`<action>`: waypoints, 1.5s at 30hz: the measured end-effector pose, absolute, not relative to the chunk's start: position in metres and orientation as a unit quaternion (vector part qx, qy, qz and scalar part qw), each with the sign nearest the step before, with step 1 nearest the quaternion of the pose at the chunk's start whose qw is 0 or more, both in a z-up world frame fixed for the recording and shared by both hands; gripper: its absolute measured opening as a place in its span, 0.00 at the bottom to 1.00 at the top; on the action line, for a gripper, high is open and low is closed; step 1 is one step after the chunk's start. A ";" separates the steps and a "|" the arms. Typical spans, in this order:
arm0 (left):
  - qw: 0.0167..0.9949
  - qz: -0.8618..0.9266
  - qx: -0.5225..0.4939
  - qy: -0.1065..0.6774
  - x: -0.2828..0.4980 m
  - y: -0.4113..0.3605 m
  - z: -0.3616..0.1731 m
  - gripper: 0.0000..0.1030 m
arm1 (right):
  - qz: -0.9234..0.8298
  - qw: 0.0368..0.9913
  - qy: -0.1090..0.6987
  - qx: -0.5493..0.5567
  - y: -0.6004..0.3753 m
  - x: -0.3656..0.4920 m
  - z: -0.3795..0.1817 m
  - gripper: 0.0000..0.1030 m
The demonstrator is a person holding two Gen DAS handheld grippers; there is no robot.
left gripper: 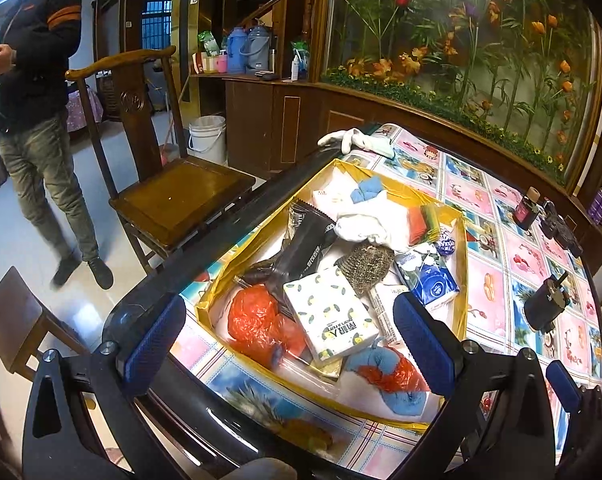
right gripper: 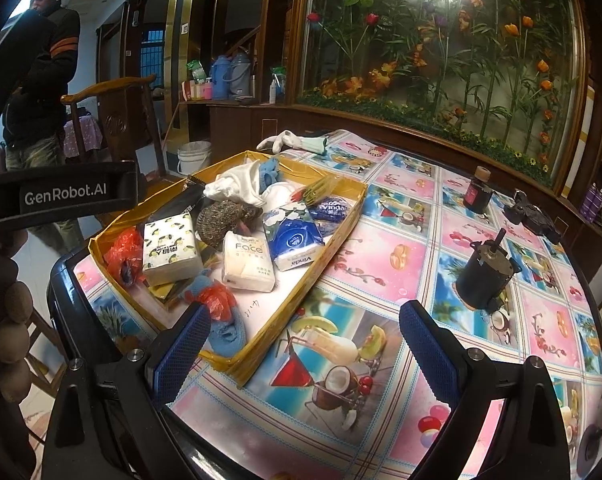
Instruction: Organize soft objects
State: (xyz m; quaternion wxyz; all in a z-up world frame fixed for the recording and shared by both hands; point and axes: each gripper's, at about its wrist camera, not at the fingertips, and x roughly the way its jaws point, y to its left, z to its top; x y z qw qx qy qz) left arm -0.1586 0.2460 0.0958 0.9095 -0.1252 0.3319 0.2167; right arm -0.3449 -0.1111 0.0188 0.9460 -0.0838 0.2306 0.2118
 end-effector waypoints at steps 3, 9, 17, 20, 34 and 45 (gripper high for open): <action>0.910 0.217 -0.123 0.332 -0.159 0.246 0.096 1.00 | 0.210 0.947 0.230 -0.084 -0.112 -0.345 0.019 0.94; 0.910 0.216 -0.119 0.333 -0.157 0.243 0.093 1.00 | 0.212 0.946 0.232 -0.081 -0.112 -0.345 0.017 0.94; 0.912 0.213 -0.113 0.332 -0.158 0.240 0.093 1.00 | 0.212 0.946 0.232 -0.082 -0.112 -0.345 0.016 0.94; 0.912 0.211 -0.111 0.334 -0.156 0.239 0.094 1.00 | 0.213 0.945 0.234 -0.083 -0.112 -0.345 0.017 0.94; 0.909 0.210 -0.120 0.340 -0.154 0.247 0.088 1.00 | 0.217 0.940 0.242 -0.101 -0.100 -0.340 0.013 0.94; 0.904 0.212 -0.129 0.347 -0.153 0.253 0.083 1.00 | 0.219 0.939 0.241 -0.108 -0.094 -0.339 0.012 0.94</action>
